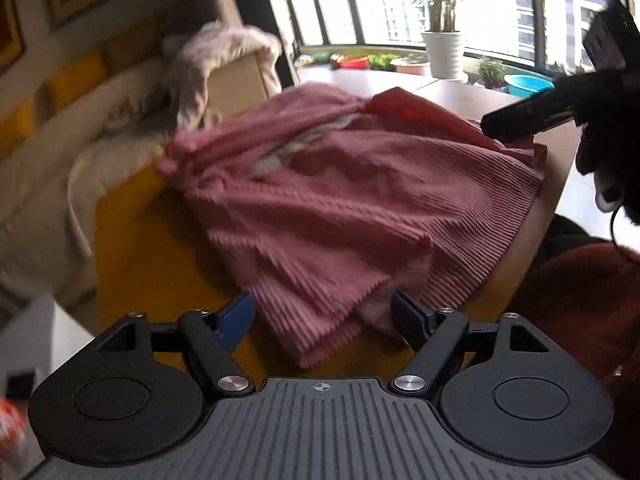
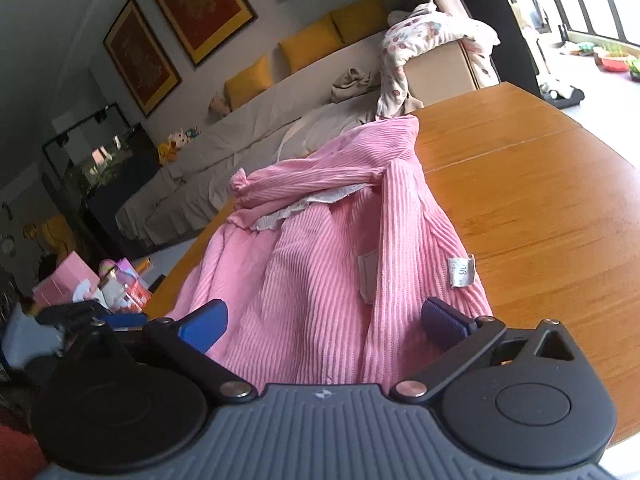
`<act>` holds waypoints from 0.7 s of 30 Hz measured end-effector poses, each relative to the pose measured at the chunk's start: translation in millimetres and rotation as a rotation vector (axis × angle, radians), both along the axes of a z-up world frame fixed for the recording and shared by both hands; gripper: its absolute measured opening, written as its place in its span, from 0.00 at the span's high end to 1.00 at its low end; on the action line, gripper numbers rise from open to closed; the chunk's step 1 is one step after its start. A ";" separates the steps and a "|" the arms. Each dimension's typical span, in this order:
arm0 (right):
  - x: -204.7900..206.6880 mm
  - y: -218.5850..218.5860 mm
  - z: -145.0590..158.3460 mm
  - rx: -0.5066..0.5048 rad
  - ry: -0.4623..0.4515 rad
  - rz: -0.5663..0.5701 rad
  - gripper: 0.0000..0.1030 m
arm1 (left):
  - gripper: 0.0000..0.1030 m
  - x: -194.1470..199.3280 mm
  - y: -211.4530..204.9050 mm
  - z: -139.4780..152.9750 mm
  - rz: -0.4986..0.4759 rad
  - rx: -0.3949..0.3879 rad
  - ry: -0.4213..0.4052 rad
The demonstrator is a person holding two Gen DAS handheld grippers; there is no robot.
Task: Fold clothes
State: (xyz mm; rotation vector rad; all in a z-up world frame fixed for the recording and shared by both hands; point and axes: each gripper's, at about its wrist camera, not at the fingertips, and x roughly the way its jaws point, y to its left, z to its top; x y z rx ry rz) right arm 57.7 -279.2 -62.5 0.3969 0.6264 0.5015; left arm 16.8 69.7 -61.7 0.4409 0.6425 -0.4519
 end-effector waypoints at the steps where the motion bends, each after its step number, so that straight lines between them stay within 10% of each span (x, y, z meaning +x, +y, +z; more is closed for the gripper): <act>1: 0.1 -0.4 -0.5 0.007 0.001 -0.006 0.00 | 0.31 1.4 0.5 0.3 0.001 0.013 -0.011; 9: -5.6 9.3 -4.9 -0.031 -0.040 -0.033 0.00 | 0.76 13.1 20.3 7.3 0.114 -0.069 -0.093; 14: -6.0 13.2 -5.9 -0.057 -0.056 -0.032 0.00 | 0.80 7.3 68.9 40.8 0.372 -0.252 -0.216; 21: -3.3 16.8 -6.3 -0.077 -0.067 -0.026 0.00 | 0.71 -3.4 105.5 40.4 0.470 -0.375 -0.151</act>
